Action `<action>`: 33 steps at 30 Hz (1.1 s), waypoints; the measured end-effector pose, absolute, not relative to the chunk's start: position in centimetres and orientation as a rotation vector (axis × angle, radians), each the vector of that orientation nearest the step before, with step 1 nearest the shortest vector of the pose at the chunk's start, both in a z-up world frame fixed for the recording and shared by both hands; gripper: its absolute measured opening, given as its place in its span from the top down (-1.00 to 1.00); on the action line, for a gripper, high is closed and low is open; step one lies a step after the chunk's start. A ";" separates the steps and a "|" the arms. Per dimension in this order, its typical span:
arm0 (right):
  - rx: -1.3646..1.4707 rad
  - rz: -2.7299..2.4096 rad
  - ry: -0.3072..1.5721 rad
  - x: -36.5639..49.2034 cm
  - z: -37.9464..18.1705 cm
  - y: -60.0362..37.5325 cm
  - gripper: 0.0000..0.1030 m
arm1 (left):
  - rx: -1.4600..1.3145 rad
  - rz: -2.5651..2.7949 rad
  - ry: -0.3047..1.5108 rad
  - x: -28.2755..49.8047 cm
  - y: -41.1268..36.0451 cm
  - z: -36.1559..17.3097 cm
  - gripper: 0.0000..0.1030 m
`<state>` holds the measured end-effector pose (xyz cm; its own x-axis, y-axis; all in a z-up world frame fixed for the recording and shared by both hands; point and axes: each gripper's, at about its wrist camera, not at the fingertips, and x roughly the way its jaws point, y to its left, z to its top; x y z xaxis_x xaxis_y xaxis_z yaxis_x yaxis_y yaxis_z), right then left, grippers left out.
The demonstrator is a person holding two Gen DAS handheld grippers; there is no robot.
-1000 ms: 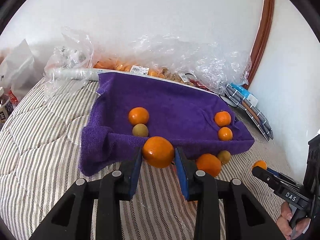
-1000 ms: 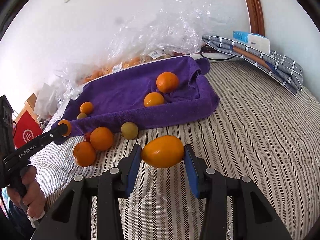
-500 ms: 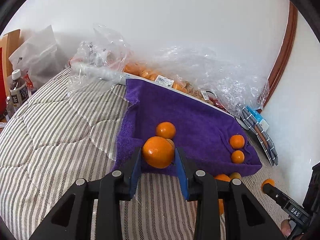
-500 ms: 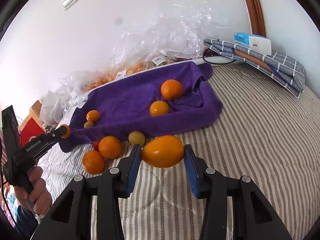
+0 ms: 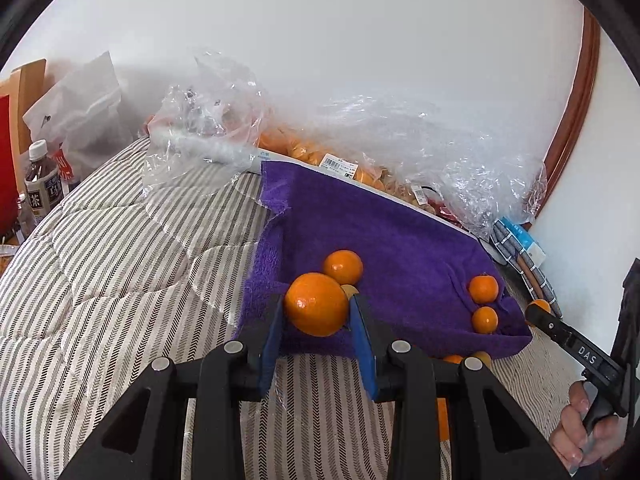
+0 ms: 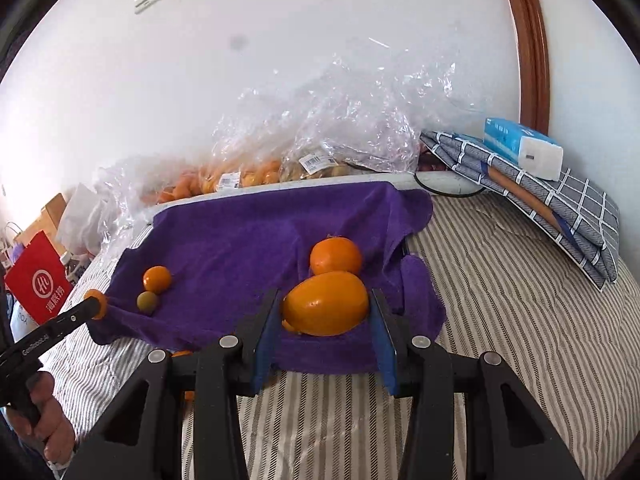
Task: Organize fruits
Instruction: 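Carry both oranges onto the towel and open both tools there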
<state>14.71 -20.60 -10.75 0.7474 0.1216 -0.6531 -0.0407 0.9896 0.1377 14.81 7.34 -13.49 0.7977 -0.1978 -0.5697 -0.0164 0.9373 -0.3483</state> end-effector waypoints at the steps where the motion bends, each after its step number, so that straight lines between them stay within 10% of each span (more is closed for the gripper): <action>1: 0.122 0.090 0.726 15.2 -11.0 -20.8 0.16 | -0.353 -0.101 0.644 14.8 7.4 -13.5 0.38; 33: 0.164 0.033 0.753 16.7 -13.2 -21.8 0.07 | -0.321 -0.187 0.713 19.7 2.6 -12.7 0.38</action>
